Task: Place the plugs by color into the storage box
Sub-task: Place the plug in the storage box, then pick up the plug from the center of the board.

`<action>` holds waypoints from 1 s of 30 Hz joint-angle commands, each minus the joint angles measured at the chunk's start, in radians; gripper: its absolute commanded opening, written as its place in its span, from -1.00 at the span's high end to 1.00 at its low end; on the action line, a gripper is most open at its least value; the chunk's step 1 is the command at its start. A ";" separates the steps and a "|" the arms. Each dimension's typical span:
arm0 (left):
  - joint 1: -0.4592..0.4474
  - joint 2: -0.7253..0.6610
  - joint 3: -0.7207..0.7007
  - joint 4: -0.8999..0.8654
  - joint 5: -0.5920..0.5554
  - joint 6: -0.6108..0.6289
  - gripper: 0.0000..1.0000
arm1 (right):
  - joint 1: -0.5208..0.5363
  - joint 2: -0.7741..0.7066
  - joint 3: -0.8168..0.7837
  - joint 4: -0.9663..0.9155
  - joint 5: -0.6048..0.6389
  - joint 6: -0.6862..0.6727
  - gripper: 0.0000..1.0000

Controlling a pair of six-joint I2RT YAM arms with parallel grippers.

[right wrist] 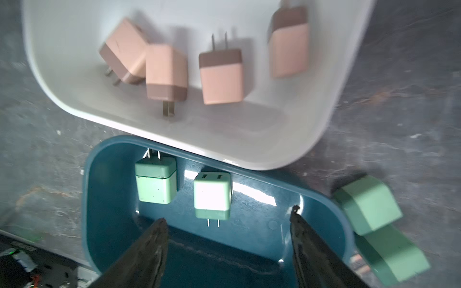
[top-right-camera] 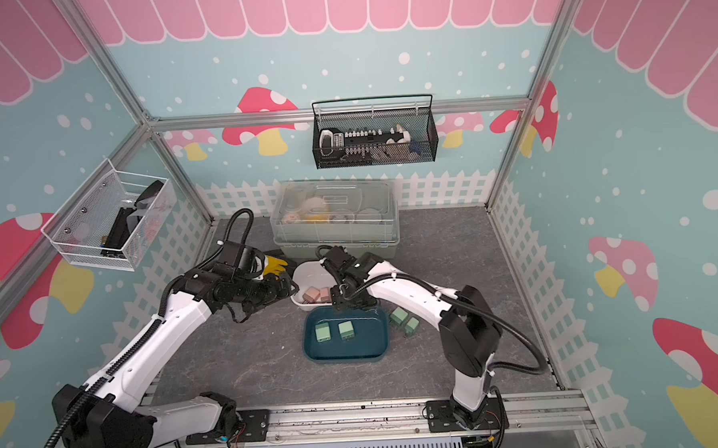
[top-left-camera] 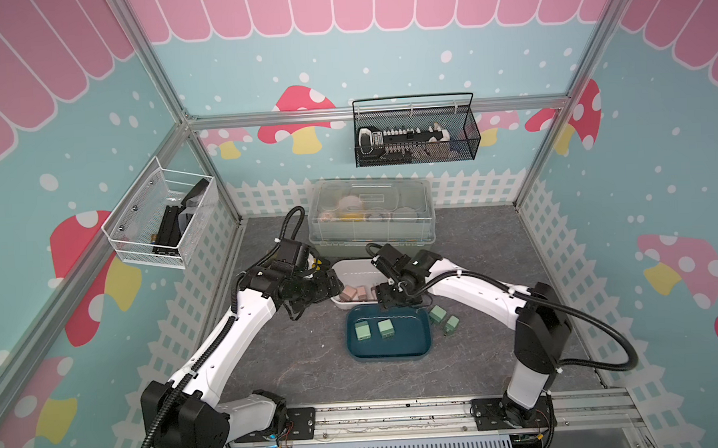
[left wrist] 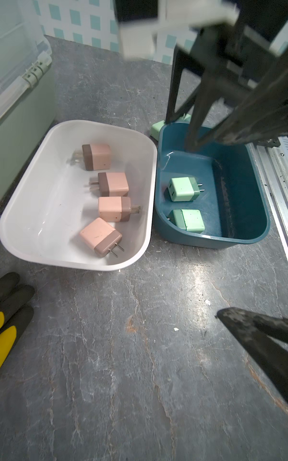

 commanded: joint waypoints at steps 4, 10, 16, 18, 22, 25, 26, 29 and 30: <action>0.005 0.015 0.028 -0.013 -0.001 0.002 -0.97 | -0.217 -0.201 -0.242 -0.050 0.019 0.059 -0.53; 0.005 0.016 0.037 -0.011 0.001 0.003 -0.97 | -0.377 -0.249 -0.435 0.034 -0.073 0.072 -0.54; 0.005 0.022 0.037 -0.012 0.006 -0.001 -0.97 | -0.414 -0.215 -0.506 0.101 -0.090 0.077 -0.52; 0.005 0.024 0.035 -0.012 0.006 -0.004 -0.97 | -0.418 -0.195 -0.512 0.115 -0.094 0.071 -0.49; 0.005 0.024 0.035 -0.012 0.004 -0.008 -0.97 | -0.419 -0.152 -0.521 0.135 -0.107 0.063 -0.36; 0.005 0.023 0.034 -0.010 0.001 -0.012 -0.97 | -0.421 -0.131 -0.541 0.155 -0.115 0.067 -0.18; 0.005 0.023 0.032 -0.010 0.001 -0.013 -0.97 | -0.421 -0.129 -0.549 0.162 -0.122 0.070 -0.13; 0.005 0.019 0.029 -0.010 -0.003 -0.016 -0.97 | -0.421 -0.131 -0.564 0.172 -0.132 0.075 0.00; 0.005 0.019 0.029 -0.009 -0.002 -0.018 -0.97 | -0.421 -0.134 -0.566 0.174 -0.131 0.075 0.08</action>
